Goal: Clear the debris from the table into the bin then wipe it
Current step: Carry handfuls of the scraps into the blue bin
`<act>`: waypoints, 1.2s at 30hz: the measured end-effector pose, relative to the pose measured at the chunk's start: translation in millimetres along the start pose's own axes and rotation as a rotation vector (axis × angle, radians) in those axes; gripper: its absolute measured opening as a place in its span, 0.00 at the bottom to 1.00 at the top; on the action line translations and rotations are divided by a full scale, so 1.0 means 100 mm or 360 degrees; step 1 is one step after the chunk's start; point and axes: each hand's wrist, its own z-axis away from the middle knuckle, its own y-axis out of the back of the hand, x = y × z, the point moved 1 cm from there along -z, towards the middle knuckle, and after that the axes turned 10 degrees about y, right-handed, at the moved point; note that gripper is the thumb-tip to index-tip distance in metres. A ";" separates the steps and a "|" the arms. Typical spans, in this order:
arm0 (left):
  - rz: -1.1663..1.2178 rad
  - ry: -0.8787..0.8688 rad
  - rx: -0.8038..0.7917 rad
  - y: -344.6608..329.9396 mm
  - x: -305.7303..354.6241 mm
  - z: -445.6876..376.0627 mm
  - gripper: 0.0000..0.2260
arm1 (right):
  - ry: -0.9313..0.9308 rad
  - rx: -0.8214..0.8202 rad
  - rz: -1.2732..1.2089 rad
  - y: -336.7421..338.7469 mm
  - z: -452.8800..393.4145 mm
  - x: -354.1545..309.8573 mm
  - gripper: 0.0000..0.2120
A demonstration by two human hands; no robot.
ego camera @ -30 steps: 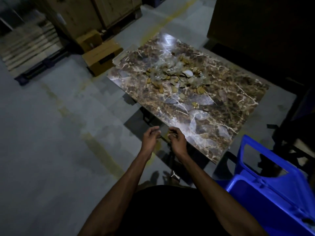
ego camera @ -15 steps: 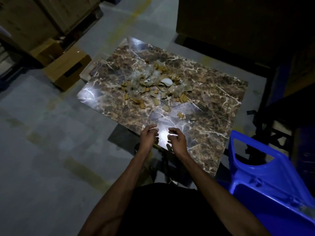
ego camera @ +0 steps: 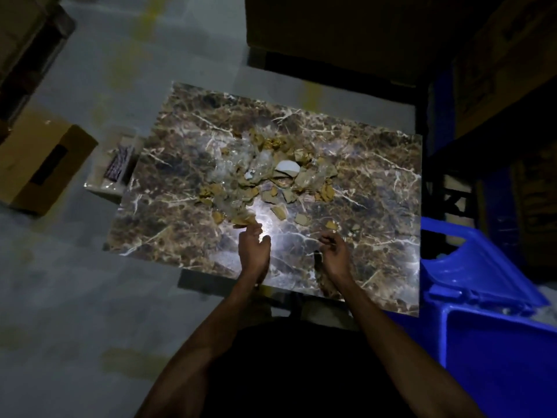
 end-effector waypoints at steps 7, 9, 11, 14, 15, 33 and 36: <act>-0.0205 -0.0117 -0.0062 0.01 -0.04 -0.24 0.15 | -0.0010 0.0357 0.0485 0.19 -0.07 -0.08 0.15; -0.0246 -0.0096 -0.0116 -0.06 -0.02 -0.29 0.18 | -0.0082 0.0402 0.0619 0.24 -0.20 -0.12 0.19; -0.0226 -0.0100 -0.0163 -0.12 0.03 -0.30 0.20 | -0.0159 0.0378 0.0682 0.24 -0.32 -0.17 0.21; -0.0270 -0.0123 -0.0211 -0.22 0.15 -0.29 0.19 | -0.0165 0.0256 0.0758 0.15 -0.44 -0.29 0.19; -0.0277 -0.0131 -0.0226 -0.25 0.20 -0.29 0.18 | -0.0133 0.0210 0.0774 0.10 -0.47 -0.30 0.19; -0.0230 0.0032 0.0108 -0.67 0.42 -0.30 0.26 | 0.0034 0.0185 0.0561 0.31 -0.76 -0.06 0.24; -0.0247 0.0082 -0.0067 -0.78 0.49 -0.30 0.26 | 0.0130 -0.0056 0.0514 0.12 -0.79 -0.14 0.25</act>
